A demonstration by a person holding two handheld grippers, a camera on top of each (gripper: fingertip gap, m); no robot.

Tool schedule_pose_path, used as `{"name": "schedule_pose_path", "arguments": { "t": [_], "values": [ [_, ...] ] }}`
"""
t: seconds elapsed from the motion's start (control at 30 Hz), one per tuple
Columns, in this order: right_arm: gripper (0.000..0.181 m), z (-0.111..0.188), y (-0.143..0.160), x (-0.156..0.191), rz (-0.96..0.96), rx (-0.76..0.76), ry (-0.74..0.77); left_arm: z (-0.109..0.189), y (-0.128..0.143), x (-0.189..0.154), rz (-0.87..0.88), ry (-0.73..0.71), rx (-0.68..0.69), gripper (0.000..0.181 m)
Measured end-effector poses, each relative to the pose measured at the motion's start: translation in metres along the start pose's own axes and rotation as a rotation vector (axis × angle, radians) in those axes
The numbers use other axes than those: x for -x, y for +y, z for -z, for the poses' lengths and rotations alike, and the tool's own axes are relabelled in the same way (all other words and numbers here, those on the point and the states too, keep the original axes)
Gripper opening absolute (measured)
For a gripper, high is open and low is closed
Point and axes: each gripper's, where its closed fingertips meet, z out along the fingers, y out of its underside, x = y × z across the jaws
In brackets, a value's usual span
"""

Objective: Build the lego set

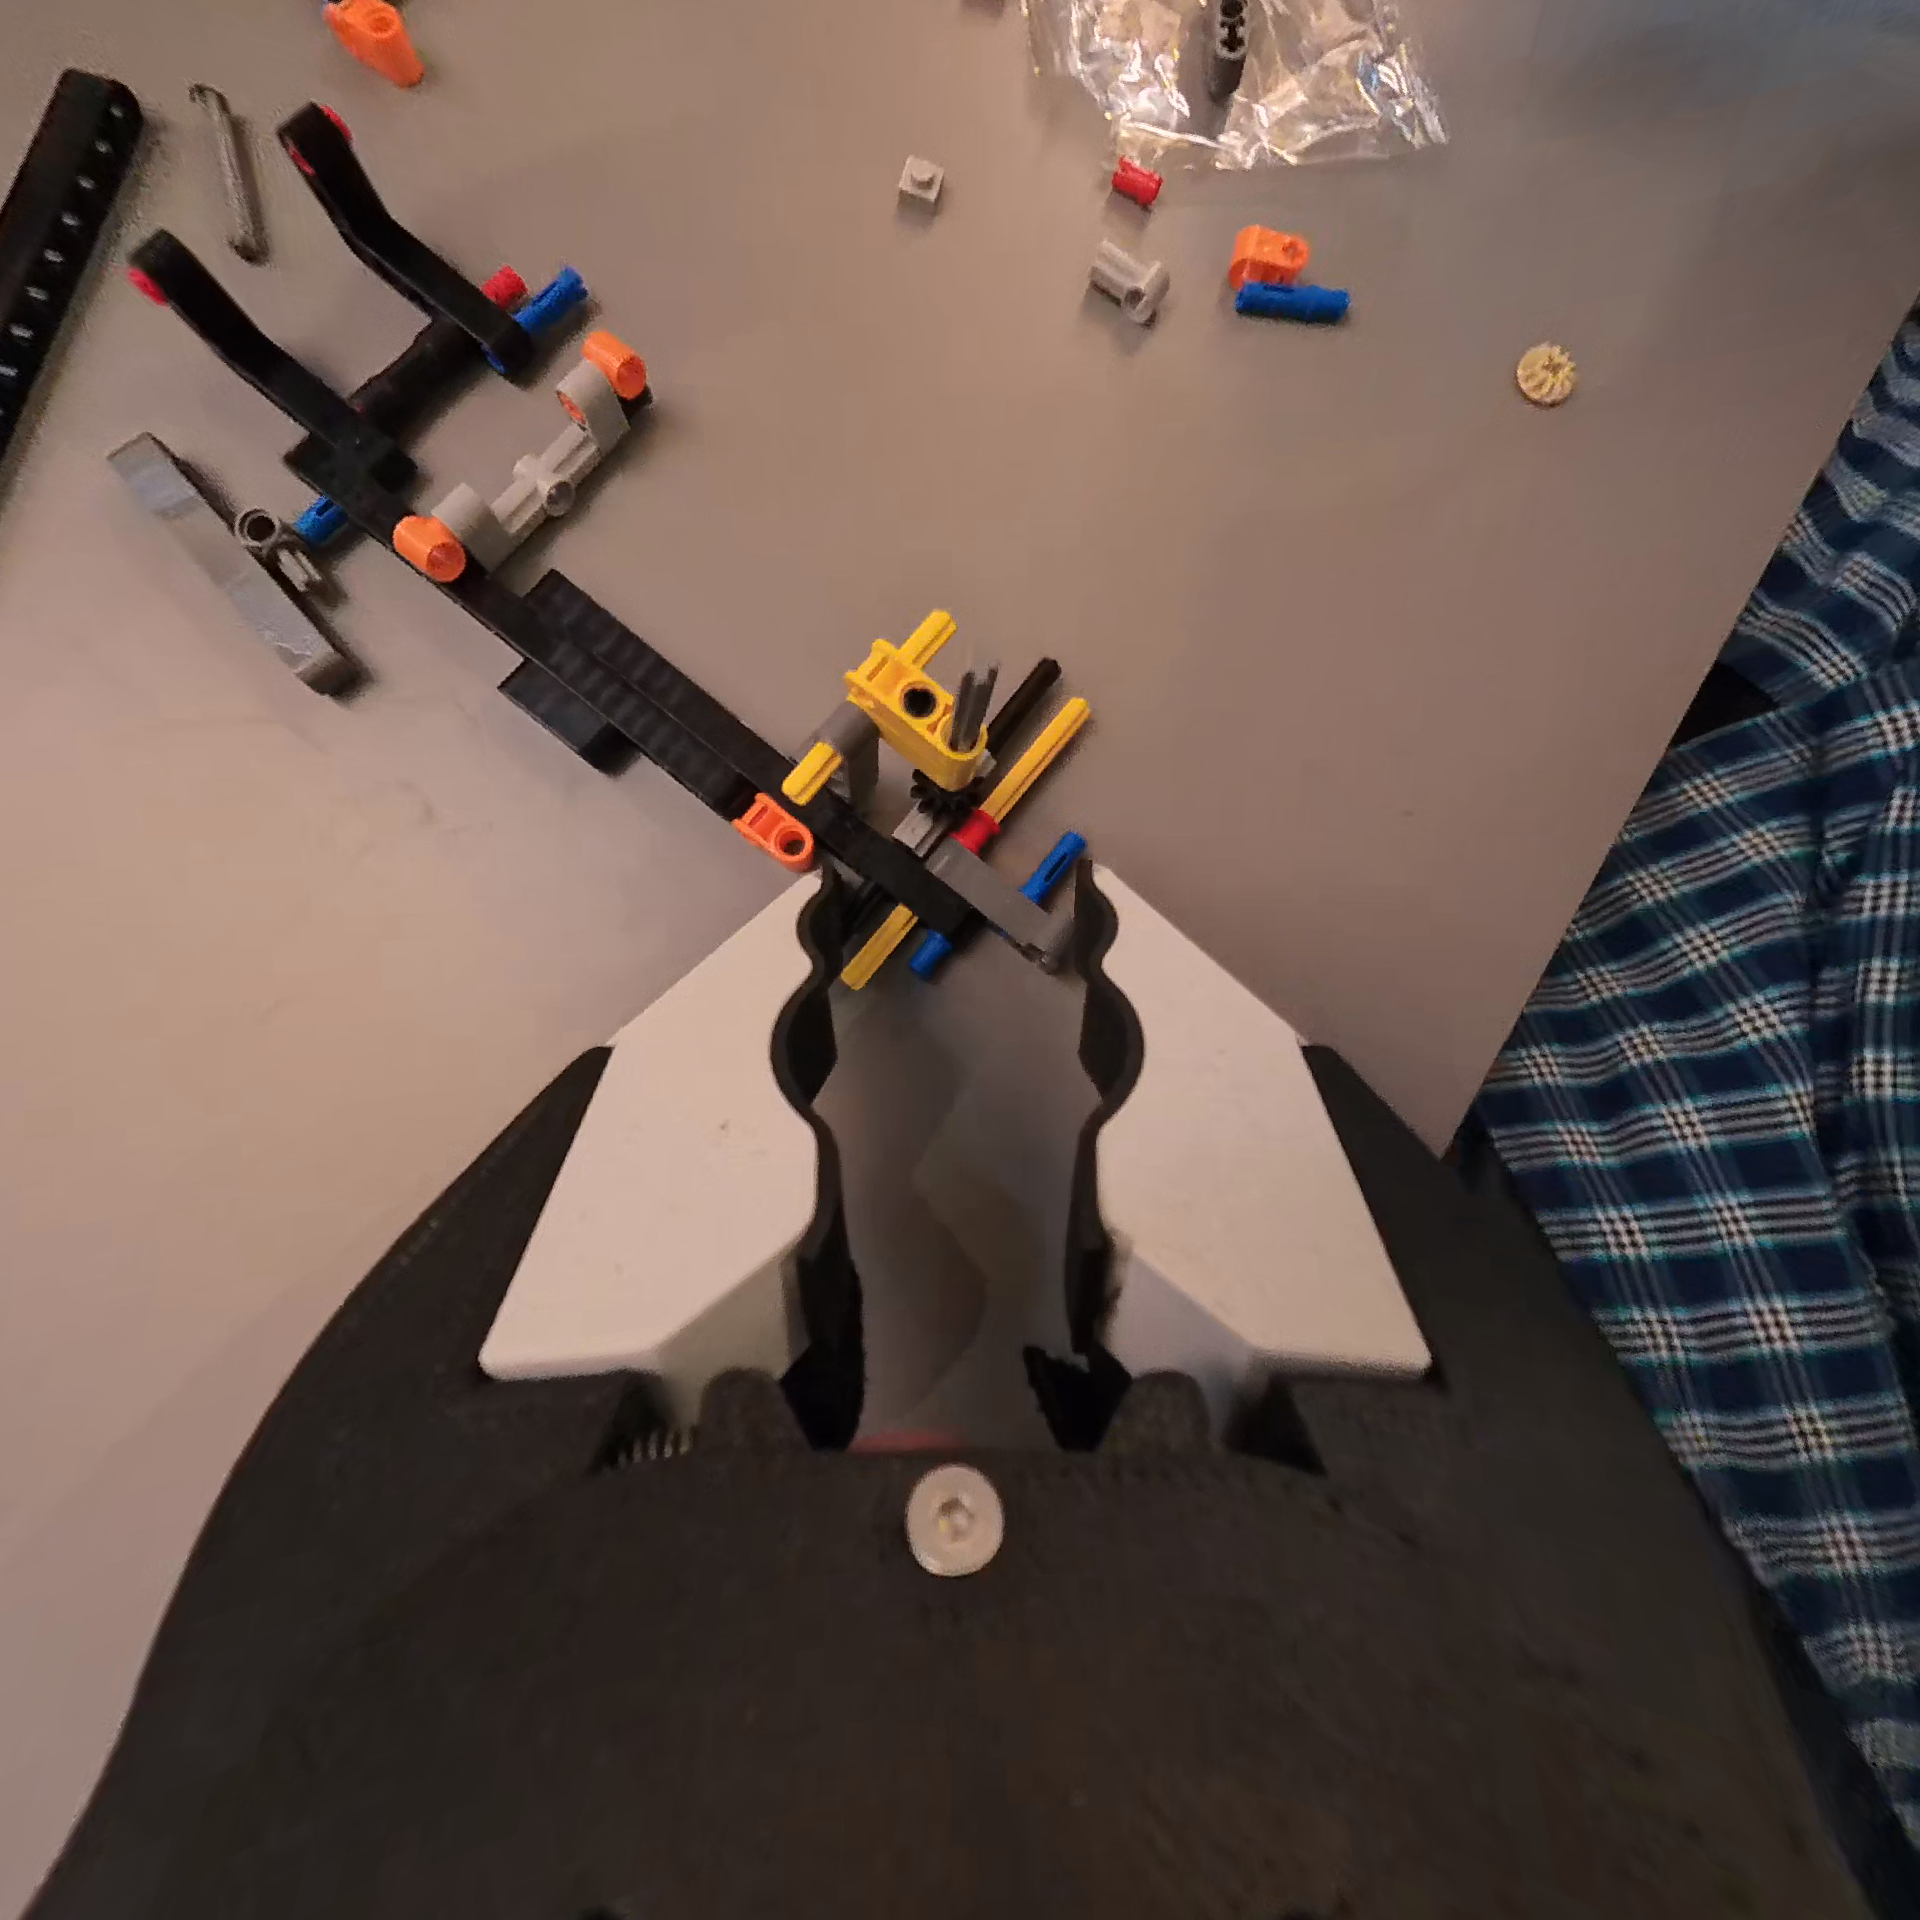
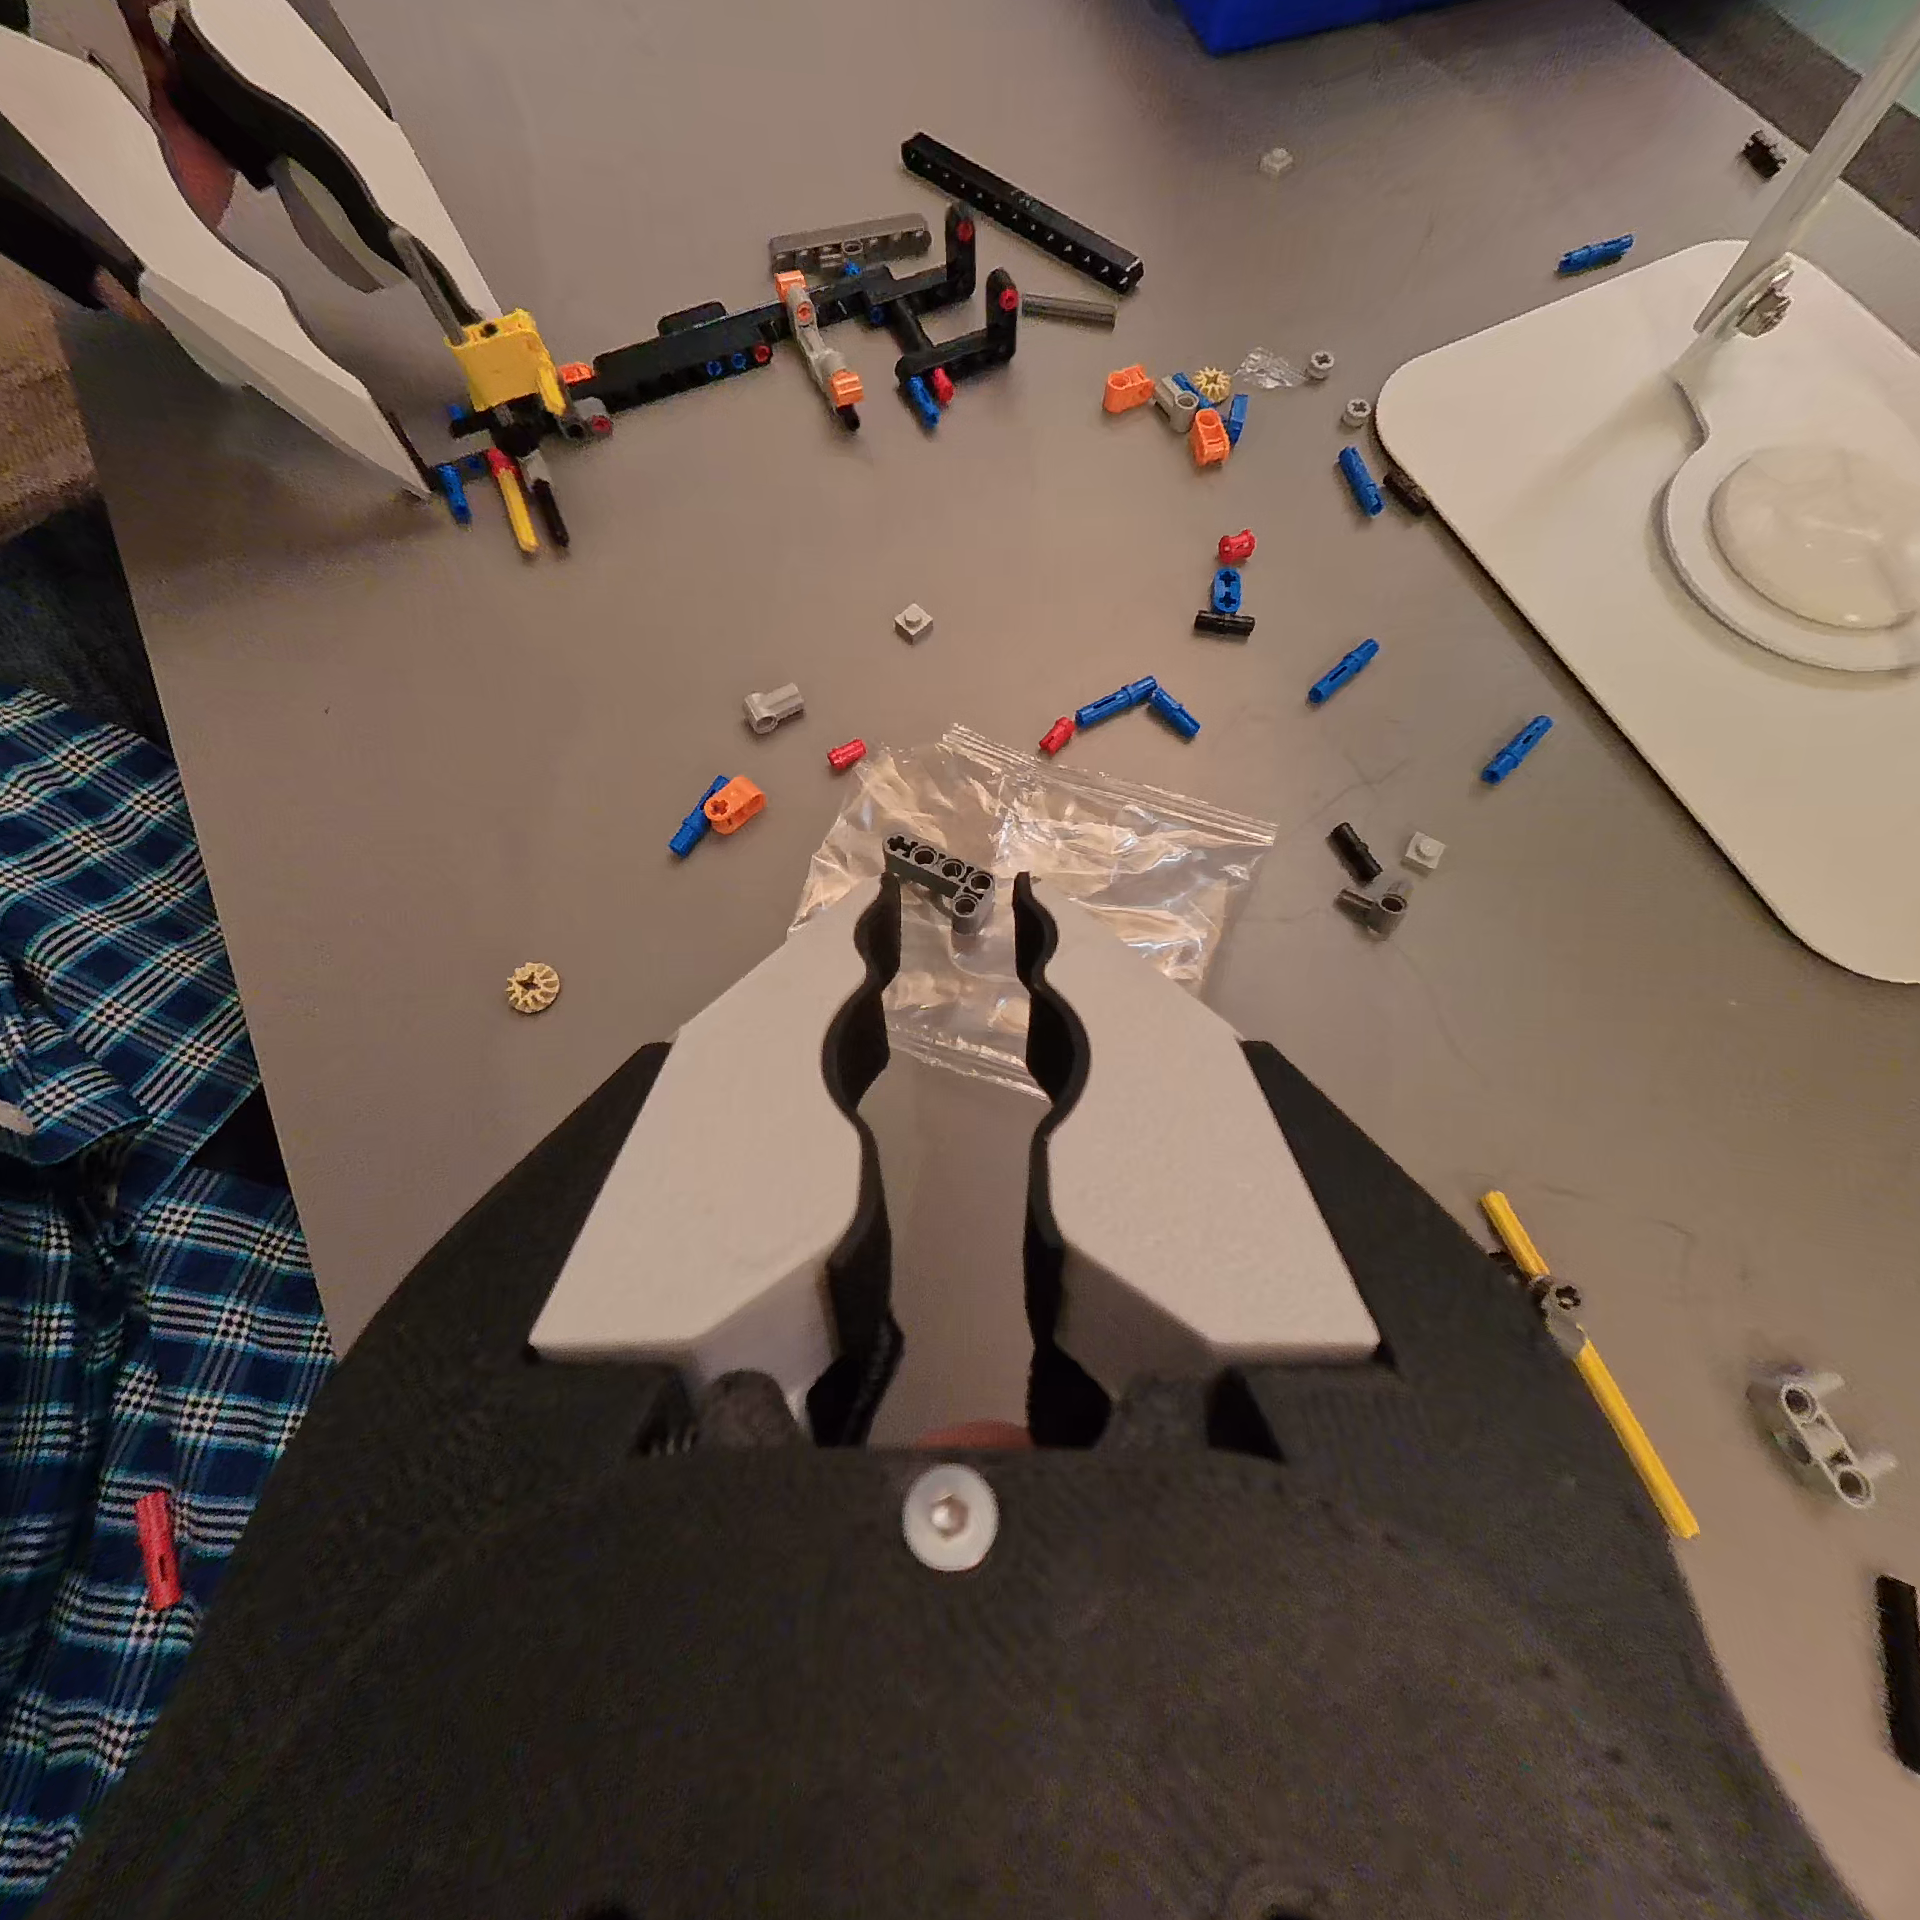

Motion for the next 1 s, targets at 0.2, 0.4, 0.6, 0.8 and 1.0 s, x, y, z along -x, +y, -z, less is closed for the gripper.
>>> {"name": "schedule_pose_path", "arguments": {
  "t": [0.2, 0.4, 0.6, 0.8, 1.0],
  "values": [
    [0.019, 0.003, -0.002, -0.001, 0.002, -0.007, 0.005, 0.009, 0.011, 0.009, -0.038, -0.012, 0.046, 0.044],
    [0.02, 0.006, -0.004, -0.002, 0.005, -0.016, 0.01, 0.025, 0.03, 0.028, -0.083, -0.054, 0.122, 0.053],
    [0.02, 0.009, -0.007, -0.004, 0.016, -0.031, 0.014, 0.045, 0.043, 0.032, -0.041, -0.009, 0.135, 0.066],
    [0.022, 0.013, -0.016, -0.007, 0.033, -0.065, 0.024, 0.08, 0.025, 0.061, -0.007, -0.09, 0.053, 0.068],
    [0.026, 0.023, -0.039, -0.017, 0.051, -0.135, 0.066, 0.113, -0.041, 0.111, -0.069, -0.27, -0.093, 0.07]
  ]
}}
